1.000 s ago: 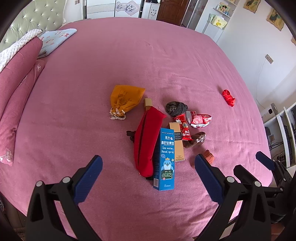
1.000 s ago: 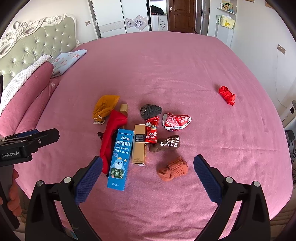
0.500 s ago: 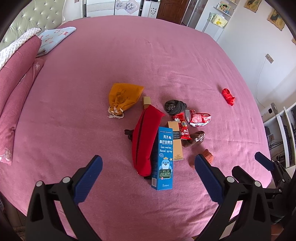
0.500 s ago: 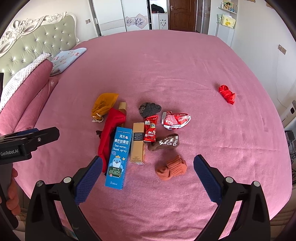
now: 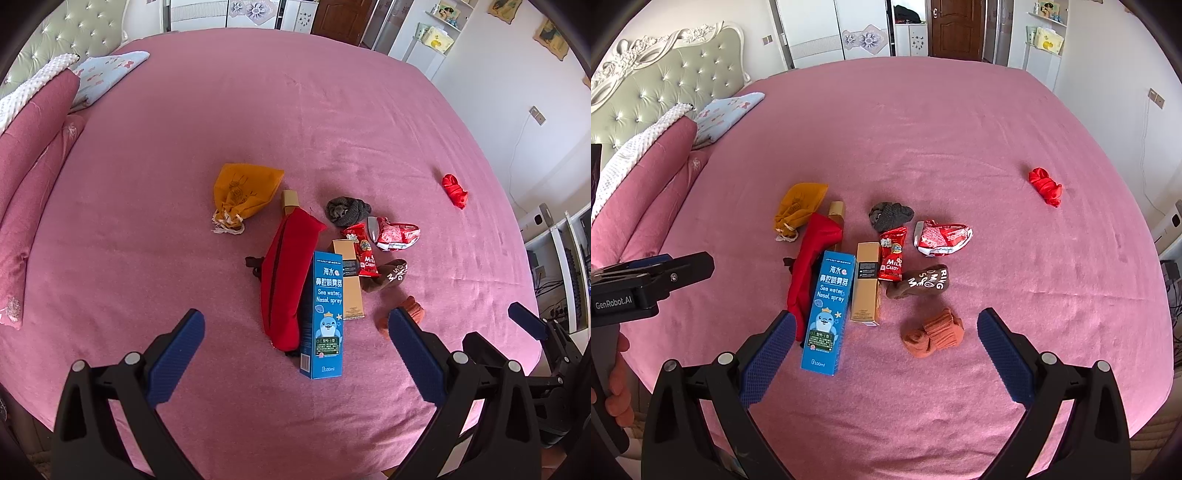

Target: Collect trash

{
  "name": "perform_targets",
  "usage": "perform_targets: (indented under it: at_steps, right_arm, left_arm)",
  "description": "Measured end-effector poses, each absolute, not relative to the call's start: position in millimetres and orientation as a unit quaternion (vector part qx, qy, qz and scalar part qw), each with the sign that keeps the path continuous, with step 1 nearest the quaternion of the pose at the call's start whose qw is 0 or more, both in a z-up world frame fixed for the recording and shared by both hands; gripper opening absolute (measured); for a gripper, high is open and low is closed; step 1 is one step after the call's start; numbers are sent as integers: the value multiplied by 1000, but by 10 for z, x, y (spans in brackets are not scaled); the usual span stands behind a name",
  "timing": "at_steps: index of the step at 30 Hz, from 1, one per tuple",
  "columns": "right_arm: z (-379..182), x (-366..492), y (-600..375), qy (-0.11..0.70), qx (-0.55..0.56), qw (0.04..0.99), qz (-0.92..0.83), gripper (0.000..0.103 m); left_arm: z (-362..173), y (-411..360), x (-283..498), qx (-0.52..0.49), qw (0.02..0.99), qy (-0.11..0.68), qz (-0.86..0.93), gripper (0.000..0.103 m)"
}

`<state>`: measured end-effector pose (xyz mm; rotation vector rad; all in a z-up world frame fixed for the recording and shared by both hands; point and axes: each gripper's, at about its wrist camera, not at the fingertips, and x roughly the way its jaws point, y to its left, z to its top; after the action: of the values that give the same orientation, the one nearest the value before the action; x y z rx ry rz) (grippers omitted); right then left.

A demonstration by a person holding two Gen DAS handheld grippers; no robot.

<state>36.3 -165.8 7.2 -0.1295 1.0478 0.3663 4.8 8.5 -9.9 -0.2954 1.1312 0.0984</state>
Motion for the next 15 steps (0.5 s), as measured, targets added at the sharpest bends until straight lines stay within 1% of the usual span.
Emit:
perform_targets:
  at_steps: [15]
  right_arm:
    - [65,393,-1650,501,-50,846,177,95]
  left_arm:
    - [-143,114,33,-139,829,540,52,99]
